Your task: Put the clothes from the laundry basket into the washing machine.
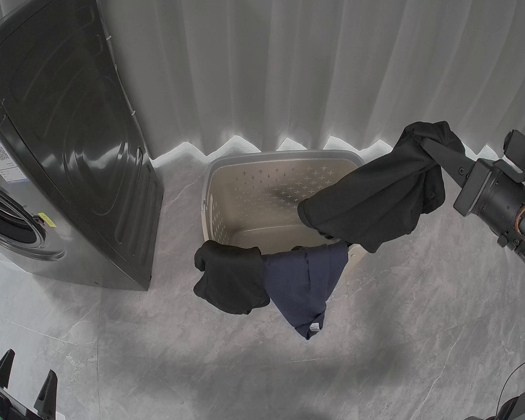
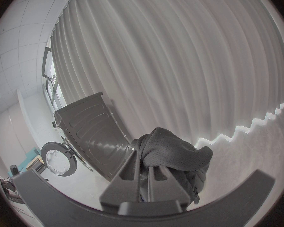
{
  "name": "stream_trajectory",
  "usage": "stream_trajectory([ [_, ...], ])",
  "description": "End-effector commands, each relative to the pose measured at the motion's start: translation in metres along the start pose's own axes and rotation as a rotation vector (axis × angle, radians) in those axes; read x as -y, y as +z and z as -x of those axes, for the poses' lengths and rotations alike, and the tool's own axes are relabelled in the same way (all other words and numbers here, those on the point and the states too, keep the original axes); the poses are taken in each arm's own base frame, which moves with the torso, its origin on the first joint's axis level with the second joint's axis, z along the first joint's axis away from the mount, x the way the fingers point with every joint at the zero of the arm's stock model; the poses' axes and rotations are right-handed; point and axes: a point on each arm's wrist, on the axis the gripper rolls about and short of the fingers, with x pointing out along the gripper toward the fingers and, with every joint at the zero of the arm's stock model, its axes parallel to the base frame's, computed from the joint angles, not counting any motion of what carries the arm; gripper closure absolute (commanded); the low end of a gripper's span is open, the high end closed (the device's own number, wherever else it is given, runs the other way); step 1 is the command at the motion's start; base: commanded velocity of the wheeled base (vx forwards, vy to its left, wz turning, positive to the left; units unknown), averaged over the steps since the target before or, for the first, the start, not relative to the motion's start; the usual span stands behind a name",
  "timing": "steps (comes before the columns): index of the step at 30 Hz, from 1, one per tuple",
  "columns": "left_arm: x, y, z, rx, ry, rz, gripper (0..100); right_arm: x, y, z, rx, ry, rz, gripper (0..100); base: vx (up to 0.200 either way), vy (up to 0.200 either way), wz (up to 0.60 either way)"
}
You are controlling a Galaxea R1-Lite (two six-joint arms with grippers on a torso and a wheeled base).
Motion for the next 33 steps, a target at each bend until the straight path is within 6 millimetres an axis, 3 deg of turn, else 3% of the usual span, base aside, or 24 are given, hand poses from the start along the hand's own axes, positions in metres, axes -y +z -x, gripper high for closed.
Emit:
stream_trajectory([
  [1,-0.0003,-0.0048,0.0001,0.0,-0.001,0.001,0,-0.0003,-0.0016,-0.0006,-0.006,-0.011,0.003,100,0.0,0.0,0.0],
  [6,-0.0003,-0.0048,-0.0001,-0.001,0.001,0.001,0,0.0006,-0.0024,-0.001,-0.006,-0.063,0.01,100,0.0,0.0,0.0],
  [33,-0.0003,-0.0048,-0.0001,-0.001,0.001,0.004,0,0.0008,-0.0046,-0.0016,-0.016,-0.058,0.002,100,0.0,0.2,0.0],
])
